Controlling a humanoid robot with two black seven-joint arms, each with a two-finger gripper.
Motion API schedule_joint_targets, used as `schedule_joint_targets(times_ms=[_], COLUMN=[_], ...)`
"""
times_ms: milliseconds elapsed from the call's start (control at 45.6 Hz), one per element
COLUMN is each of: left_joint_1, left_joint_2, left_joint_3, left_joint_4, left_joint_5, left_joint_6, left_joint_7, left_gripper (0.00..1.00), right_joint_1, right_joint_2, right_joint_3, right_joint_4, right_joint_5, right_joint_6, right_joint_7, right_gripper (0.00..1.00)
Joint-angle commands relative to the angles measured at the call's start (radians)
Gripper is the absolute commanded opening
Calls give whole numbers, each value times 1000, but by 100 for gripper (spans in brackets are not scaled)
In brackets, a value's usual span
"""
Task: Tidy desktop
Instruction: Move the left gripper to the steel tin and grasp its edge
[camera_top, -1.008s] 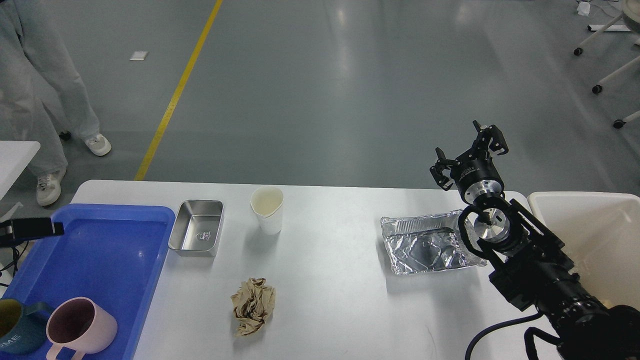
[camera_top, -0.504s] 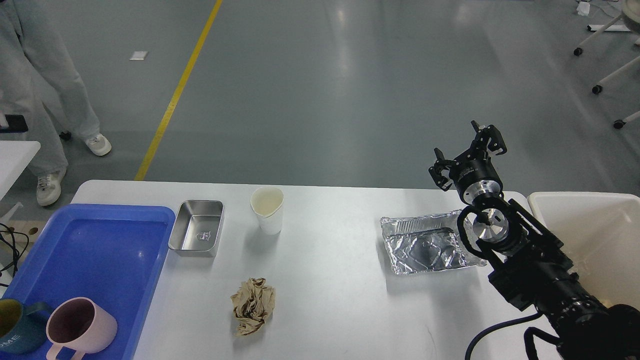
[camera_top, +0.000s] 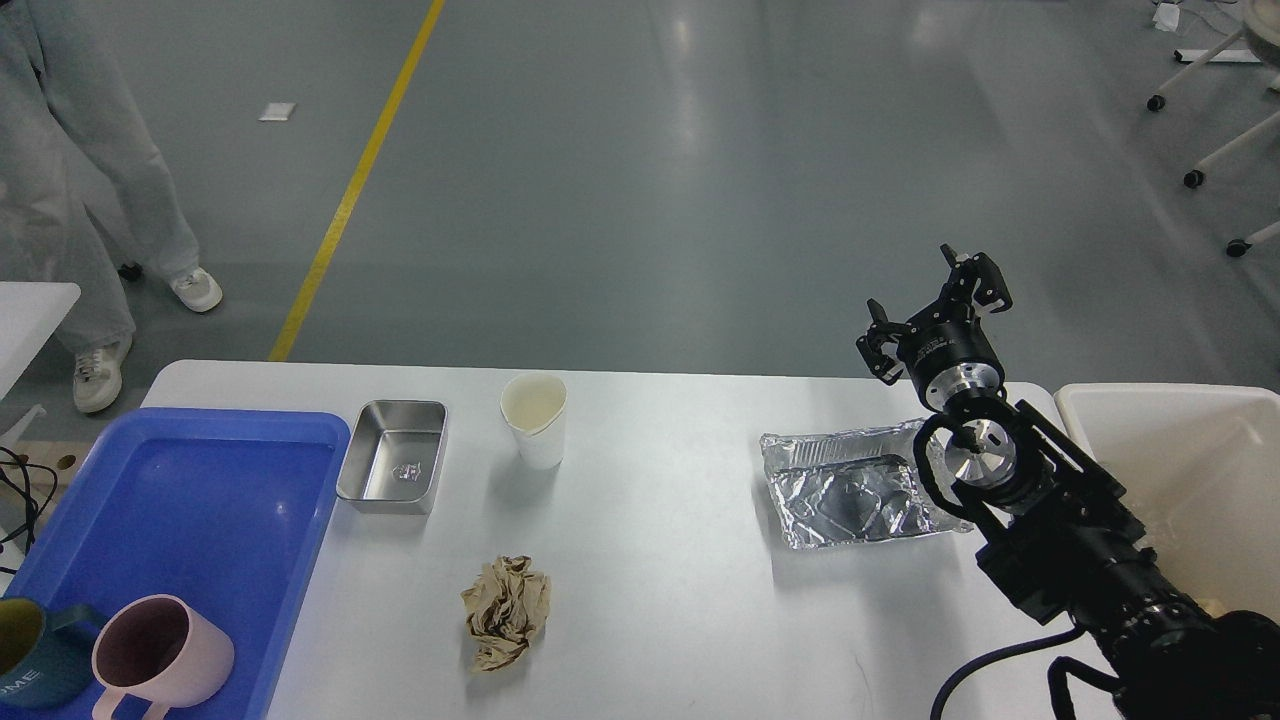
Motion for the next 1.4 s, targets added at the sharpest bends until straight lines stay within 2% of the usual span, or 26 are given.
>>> schedule_joint_targets(times_ms=[0,153,460,635,832,1117,1380], left_joint_1=[12,24,38,65,124,153,153], left_joint_2=[-118,-287,-653,-820,-997,-1144,-1206], left_joint_3=[51,139,328,405,431,431,433], left_joint_4=[56,163,388,528,733,899,927], left_joint_5=[26,100,233,293,293,291,294], left_joint_6=[48,125,313,373,379,382,438], left_joint_7=[14,31,25,27,25,8,2], left_gripper=[92,92,90,91,91,91,86], right_joint_1=[-1,-2,-11,-17,-25,-36,-45], right_joint_2=[0,-1,-8,-14,-18,-23,-40], right_joint_3=[0,-3,-5,-6,-6,-6,-8], right_joint_4=[0,1,0,0,0,0,0], right_joint_5=[0,0,0,0,0,0,0], right_joint_6=[-1,-1,-1,1,1,3,4], right_joint_7=[0,0,0,0,0,0,0], right_gripper=[100,100,100,100,100,100,100])
